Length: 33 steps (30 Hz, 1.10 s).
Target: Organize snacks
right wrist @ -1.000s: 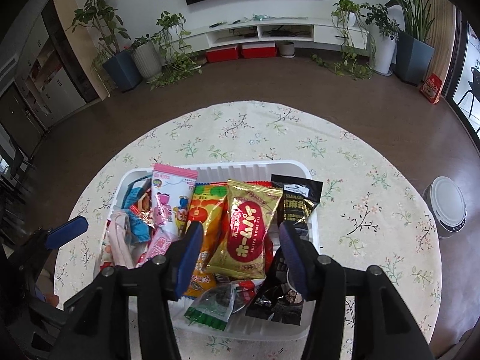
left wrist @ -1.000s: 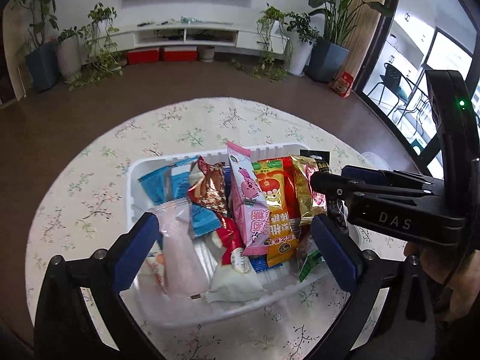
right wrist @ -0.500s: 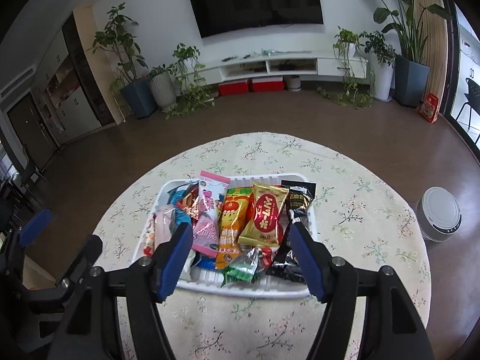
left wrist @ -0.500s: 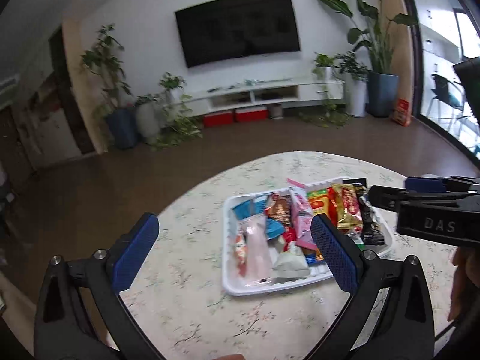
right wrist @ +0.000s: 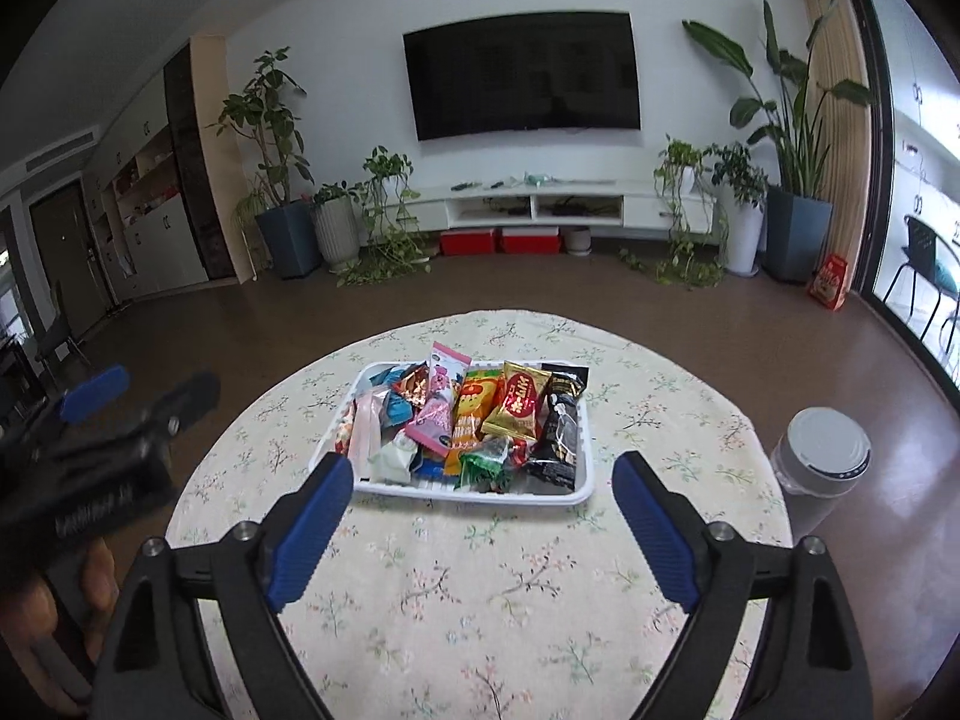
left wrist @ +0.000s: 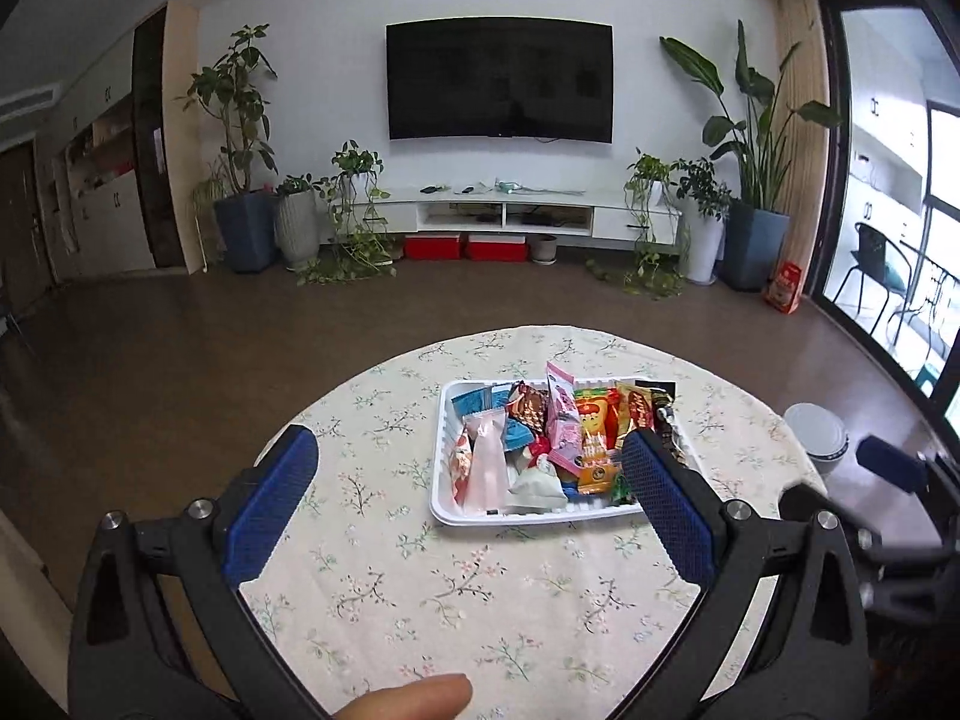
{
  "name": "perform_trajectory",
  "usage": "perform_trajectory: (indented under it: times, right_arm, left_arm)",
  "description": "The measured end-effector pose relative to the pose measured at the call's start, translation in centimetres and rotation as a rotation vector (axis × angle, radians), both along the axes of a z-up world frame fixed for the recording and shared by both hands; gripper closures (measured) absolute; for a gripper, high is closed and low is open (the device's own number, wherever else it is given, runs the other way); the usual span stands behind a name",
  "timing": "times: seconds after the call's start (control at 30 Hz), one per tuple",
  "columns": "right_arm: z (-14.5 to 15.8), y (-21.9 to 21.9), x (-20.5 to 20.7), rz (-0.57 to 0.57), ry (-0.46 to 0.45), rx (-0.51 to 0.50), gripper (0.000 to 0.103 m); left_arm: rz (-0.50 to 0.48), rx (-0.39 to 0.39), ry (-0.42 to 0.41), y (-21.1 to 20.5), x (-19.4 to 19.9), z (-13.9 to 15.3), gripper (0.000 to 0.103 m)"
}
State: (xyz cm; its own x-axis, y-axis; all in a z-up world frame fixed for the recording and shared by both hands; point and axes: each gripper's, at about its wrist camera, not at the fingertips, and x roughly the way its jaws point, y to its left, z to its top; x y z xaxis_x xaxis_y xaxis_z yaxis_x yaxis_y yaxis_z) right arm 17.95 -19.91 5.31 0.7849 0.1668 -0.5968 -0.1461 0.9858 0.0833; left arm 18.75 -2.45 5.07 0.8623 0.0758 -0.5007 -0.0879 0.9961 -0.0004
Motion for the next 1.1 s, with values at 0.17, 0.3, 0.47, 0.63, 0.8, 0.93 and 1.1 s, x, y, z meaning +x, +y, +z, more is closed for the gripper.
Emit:
perform_trajectory:
  times: [0.17,0.3,0.47,0.63,0.8,0.93,1.1]
  right_arm:
    - [-0.2,0.3,-4.6,-0.031,-0.07,-0.024,0.0]
    - [-1.0,0.4,-6.6,-0.057,-0.077,-0.027,0.0]
    - [-2.0,0.8,-7.5,-0.043,-0.051,-0.016,0.0]
    - [-2.1,0.9,-8.1,-0.046,-0.057,-0.019,0.0]
    - [-2.0,0.8,-8.3,-0.056,-0.06,-0.022,0.0]
    - [-2.1,0.7,-8.3,-0.063,-0.058,-0.025,0.0]
    - [-2.3,0.7,-8.4,-0.066,-0.051,-0.033,0.0]
  left_arm:
    - [-0.025,-0.016,0.005,-0.1,-2.6,0.6,0.0]
    - [-0.037,-0.029,0.013,-0.5,-4.6,0.7,0.0]
    - [-0.054,-0.044,0.04,-1.0,-5.7,0.3,0.0]
    - [-0.052,-0.04,0.039,-1.1,-6.2,-0.2,0.0]
    - [-0.044,-0.038,0.034,-1.1,-6.1,-0.1,0.0]
    - [-0.048,-0.049,0.038,-1.0,-6.0,-0.1,0.0]
    - [-0.054,-0.055,0.041,-0.8,-5.8,-0.2,0.0]
